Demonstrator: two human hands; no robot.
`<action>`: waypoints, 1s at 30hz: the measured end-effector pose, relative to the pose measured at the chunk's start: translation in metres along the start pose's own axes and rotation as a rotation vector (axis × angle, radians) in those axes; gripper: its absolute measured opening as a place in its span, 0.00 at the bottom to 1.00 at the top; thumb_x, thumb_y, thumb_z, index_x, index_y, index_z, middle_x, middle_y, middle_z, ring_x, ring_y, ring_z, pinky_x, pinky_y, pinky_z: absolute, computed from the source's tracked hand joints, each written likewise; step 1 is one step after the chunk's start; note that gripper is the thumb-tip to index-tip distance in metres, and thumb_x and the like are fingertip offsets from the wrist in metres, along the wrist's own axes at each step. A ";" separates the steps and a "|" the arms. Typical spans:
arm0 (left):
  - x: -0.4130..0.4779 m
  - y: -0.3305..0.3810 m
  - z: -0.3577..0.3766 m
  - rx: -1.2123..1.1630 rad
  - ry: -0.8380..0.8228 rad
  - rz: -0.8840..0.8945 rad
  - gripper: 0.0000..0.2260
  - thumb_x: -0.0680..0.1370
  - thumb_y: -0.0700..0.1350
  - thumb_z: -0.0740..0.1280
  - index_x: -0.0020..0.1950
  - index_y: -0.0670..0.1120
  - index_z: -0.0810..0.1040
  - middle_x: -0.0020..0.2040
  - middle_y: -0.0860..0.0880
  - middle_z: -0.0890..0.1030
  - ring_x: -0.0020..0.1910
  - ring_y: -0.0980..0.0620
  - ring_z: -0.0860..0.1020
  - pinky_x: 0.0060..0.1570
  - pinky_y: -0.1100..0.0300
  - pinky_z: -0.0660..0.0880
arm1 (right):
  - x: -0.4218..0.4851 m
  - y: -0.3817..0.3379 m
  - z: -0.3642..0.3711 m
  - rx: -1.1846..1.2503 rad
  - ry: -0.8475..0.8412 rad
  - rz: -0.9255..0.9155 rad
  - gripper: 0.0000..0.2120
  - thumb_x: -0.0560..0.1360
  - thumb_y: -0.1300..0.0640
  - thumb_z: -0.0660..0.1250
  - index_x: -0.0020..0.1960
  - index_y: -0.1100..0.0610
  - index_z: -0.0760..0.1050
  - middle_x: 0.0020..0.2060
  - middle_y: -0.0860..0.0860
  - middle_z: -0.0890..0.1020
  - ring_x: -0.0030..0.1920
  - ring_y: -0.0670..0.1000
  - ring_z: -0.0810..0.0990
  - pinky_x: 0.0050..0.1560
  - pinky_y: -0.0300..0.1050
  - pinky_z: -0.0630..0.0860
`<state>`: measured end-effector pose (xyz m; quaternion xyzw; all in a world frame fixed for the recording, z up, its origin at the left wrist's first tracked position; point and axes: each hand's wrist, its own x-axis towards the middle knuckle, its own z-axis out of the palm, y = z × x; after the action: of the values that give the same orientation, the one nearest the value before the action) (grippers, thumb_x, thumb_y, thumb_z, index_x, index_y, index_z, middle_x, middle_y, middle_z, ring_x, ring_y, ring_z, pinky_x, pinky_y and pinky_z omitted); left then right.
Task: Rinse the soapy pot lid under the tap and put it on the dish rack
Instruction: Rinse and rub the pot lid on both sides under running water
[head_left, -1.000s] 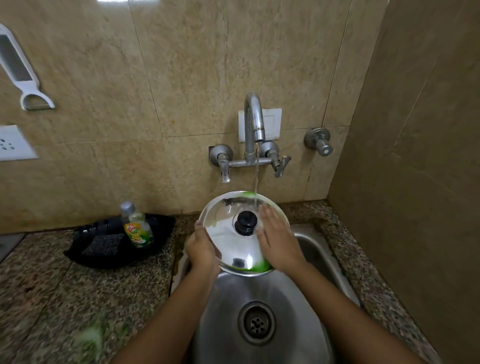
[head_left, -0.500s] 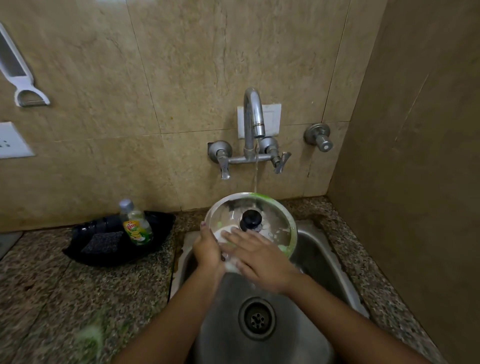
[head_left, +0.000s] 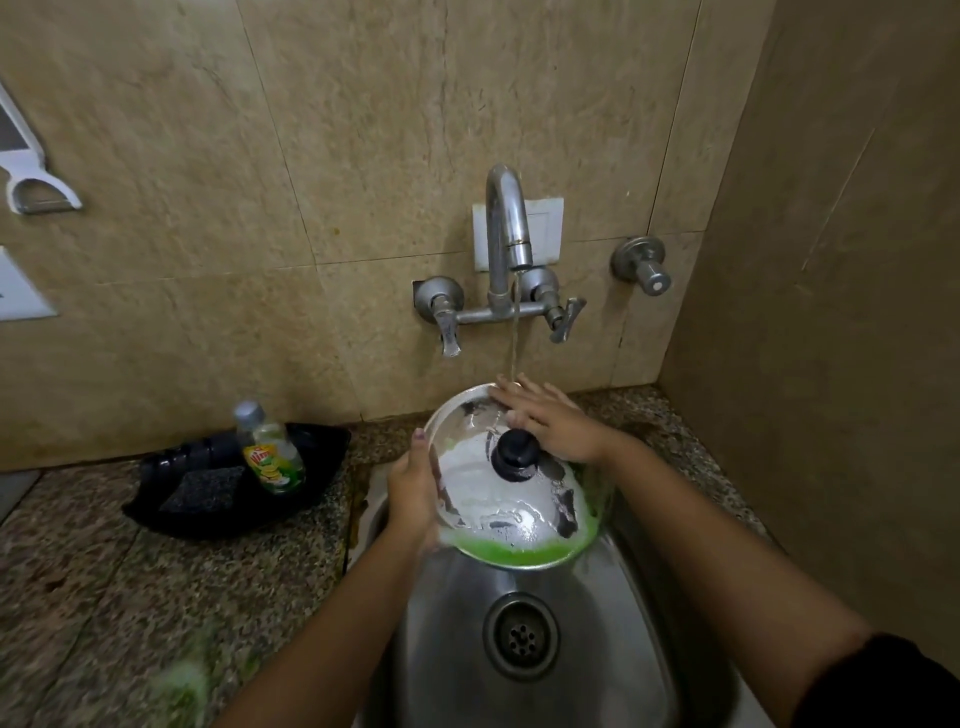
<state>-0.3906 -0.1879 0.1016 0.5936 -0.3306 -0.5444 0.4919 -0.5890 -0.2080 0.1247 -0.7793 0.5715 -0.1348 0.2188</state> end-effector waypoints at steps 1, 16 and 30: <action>0.000 0.002 0.000 -0.006 -0.004 0.002 0.17 0.79 0.56 0.60 0.41 0.46 0.79 0.36 0.45 0.81 0.40 0.42 0.80 0.46 0.46 0.79 | 0.002 -0.001 -0.003 0.038 -0.019 0.017 0.23 0.83 0.47 0.45 0.77 0.46 0.52 0.78 0.44 0.50 0.75 0.42 0.42 0.73 0.45 0.38; 0.018 0.001 -0.006 -0.067 0.078 -0.046 0.17 0.81 0.54 0.59 0.44 0.43 0.79 0.44 0.40 0.82 0.43 0.42 0.80 0.50 0.50 0.79 | -0.092 -0.004 0.072 -0.349 0.229 -0.169 0.27 0.80 0.49 0.50 0.78 0.50 0.52 0.77 0.46 0.56 0.77 0.46 0.51 0.76 0.53 0.53; -0.005 -0.007 0.009 -0.110 0.112 -0.048 0.21 0.82 0.54 0.55 0.47 0.39 0.79 0.41 0.44 0.82 0.36 0.48 0.79 0.36 0.59 0.74 | -0.075 -0.069 0.105 -0.322 0.260 -0.149 0.27 0.78 0.52 0.53 0.76 0.54 0.59 0.75 0.50 0.63 0.76 0.48 0.59 0.74 0.49 0.59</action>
<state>-0.4010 -0.1836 0.0974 0.6028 -0.2578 -0.5396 0.5283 -0.5066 -0.1000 0.0710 -0.8203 0.5500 -0.1571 0.0055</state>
